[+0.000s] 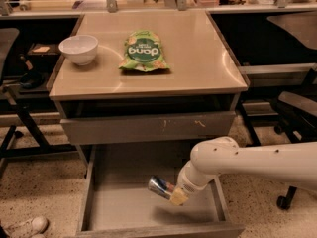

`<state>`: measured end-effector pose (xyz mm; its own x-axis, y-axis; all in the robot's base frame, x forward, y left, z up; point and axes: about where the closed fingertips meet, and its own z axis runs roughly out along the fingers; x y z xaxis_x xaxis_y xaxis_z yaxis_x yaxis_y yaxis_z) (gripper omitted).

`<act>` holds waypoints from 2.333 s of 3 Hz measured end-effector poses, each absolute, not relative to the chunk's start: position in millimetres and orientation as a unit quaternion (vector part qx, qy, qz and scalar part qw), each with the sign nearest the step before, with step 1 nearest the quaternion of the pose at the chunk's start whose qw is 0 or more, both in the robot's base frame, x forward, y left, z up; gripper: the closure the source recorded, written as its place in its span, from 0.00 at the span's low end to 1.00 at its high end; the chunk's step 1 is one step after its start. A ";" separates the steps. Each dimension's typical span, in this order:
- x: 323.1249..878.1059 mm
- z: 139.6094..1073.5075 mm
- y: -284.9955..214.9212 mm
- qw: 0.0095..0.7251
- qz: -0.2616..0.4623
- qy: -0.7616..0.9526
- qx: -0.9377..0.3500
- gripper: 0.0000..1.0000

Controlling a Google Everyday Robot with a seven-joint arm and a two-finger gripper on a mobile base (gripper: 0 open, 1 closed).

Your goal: Pick redbull can from middle drawer and place on counter

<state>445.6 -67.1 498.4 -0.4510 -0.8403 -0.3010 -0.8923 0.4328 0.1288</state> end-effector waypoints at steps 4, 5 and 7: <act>464.9 607.6 -125.6 0.107 0.074 0.881 -0.455 1.00; 475.7 666.6 -147.4 0.115 0.038 0.897 -0.424 1.00; 490.3 726.6 -168.5 0.118 -0.004 0.908 -0.401 1.00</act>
Offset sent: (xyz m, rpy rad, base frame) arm 0.0068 -0.0346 0.0420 -0.0281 -0.0209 -0.0721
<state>490.3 -168.5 726.6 -0.6499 -0.7302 -0.2108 -0.7283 0.6776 -0.1018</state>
